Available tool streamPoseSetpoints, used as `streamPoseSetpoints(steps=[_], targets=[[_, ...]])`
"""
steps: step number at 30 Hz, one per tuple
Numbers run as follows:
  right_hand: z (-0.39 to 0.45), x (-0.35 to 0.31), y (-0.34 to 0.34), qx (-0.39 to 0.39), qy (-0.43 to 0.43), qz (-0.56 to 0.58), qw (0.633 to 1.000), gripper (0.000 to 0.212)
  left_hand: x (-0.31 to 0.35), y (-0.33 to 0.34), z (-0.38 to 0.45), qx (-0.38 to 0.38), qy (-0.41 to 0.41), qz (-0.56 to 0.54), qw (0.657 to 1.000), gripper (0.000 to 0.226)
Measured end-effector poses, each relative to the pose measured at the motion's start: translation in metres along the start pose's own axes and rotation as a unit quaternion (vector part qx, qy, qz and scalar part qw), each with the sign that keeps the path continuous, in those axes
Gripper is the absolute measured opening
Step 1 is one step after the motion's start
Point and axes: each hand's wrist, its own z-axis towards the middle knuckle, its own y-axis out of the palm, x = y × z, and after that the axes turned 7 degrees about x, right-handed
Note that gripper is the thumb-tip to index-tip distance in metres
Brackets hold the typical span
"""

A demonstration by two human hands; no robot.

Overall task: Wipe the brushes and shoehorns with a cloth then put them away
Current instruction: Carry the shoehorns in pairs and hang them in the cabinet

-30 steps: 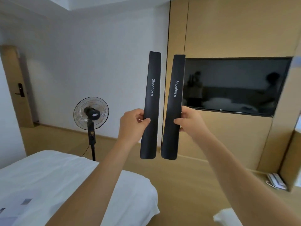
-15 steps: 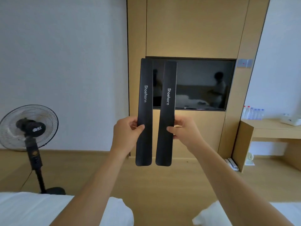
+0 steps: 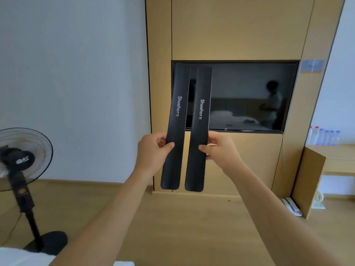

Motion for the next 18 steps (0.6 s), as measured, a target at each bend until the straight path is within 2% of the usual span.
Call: streamPoseSetpoints(steps=[7,18], targets=[[0.094,0.049,-0.001,-0.027,-0.006,-0.001,1.0,0.033,-0.036,0.061,0.061,0.02,-0.009,0.001,1.0,0.013],[0.229,0.121,0.069,-0.06,-0.022,-0.006,0.998,0.031,-0.148,0.117,0.162,0.042,-0.038,-0.004,0.998,0.004]])
